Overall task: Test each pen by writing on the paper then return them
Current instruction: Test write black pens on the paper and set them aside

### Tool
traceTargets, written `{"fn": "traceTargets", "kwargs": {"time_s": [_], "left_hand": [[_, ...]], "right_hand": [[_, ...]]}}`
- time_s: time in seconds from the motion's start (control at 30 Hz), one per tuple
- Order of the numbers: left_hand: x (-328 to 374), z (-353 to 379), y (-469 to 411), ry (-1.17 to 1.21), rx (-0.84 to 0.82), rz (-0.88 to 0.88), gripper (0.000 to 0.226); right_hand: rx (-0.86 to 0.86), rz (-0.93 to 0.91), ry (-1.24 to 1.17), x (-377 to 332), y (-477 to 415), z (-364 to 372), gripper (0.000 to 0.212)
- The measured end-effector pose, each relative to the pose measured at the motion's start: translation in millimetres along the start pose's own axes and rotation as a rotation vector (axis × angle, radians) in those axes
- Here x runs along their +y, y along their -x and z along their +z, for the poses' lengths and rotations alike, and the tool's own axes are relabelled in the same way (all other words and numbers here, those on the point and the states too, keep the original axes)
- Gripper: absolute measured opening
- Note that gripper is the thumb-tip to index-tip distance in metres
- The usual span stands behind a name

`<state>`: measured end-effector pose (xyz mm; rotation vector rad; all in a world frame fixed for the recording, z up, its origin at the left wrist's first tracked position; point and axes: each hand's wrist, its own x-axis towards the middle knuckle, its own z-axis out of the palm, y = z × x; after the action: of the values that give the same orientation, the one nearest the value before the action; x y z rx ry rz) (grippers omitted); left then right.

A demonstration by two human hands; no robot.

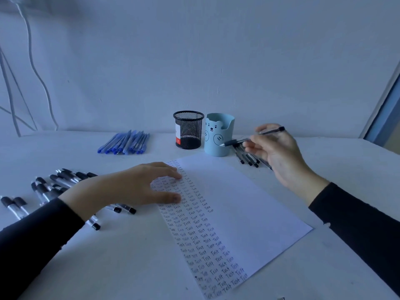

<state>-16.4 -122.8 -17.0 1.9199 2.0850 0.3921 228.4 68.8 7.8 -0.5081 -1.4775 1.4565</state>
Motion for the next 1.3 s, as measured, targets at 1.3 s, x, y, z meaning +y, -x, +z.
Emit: {"fn": "traceTargets", "kwargs": {"time_s": [1.3], "left_hand": [[-19,-68,41,0.036,-0.048,-0.248,0.013]], "right_hand": [[-0.461,-0.422,0.888,50,22,17,0.021]]}}
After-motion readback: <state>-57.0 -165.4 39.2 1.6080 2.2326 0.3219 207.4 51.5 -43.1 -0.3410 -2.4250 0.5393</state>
